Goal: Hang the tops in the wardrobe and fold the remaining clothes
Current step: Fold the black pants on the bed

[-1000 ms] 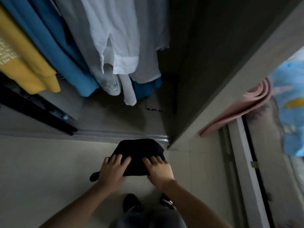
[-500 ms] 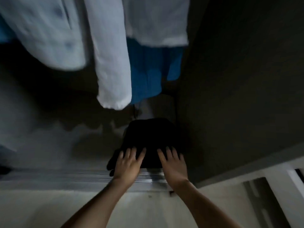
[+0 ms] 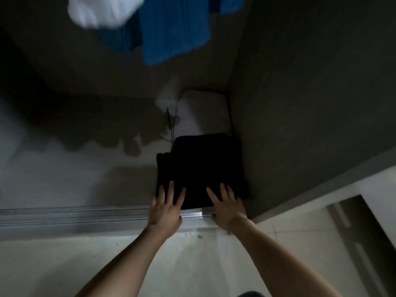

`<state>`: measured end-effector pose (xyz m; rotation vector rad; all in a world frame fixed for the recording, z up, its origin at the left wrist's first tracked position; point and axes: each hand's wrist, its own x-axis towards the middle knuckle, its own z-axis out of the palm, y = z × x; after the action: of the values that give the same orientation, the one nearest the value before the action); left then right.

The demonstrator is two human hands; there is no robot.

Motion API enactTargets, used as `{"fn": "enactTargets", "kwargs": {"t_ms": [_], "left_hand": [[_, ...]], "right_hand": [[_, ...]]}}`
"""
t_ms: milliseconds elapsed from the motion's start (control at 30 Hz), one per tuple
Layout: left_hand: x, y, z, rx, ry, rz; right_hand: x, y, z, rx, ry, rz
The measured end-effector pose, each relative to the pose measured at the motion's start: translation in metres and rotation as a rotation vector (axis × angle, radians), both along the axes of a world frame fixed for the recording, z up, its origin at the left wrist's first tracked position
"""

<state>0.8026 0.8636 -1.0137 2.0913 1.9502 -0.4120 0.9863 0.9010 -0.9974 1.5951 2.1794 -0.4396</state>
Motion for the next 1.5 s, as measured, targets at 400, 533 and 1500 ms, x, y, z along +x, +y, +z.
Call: {"fn": "enactTargets", "kwargs": {"t_ms": [400,533,1500], "left_hand": [[0.009,-0.085,0.275,-0.153,0.003,-0.005],[0.023,-0.110,0.377,-0.153,-0.031,-0.064],[0.378,-0.303,0.676,0.151,-0.415,-0.842]], "right_hand": [[0.041,-0.126,0.274,-0.150,0.094,-0.202],[0.067,-0.169,0.375,-0.124,0.088,-0.294],[0.380,-0.566,0.689,0.345,0.039,-1.197]]}}
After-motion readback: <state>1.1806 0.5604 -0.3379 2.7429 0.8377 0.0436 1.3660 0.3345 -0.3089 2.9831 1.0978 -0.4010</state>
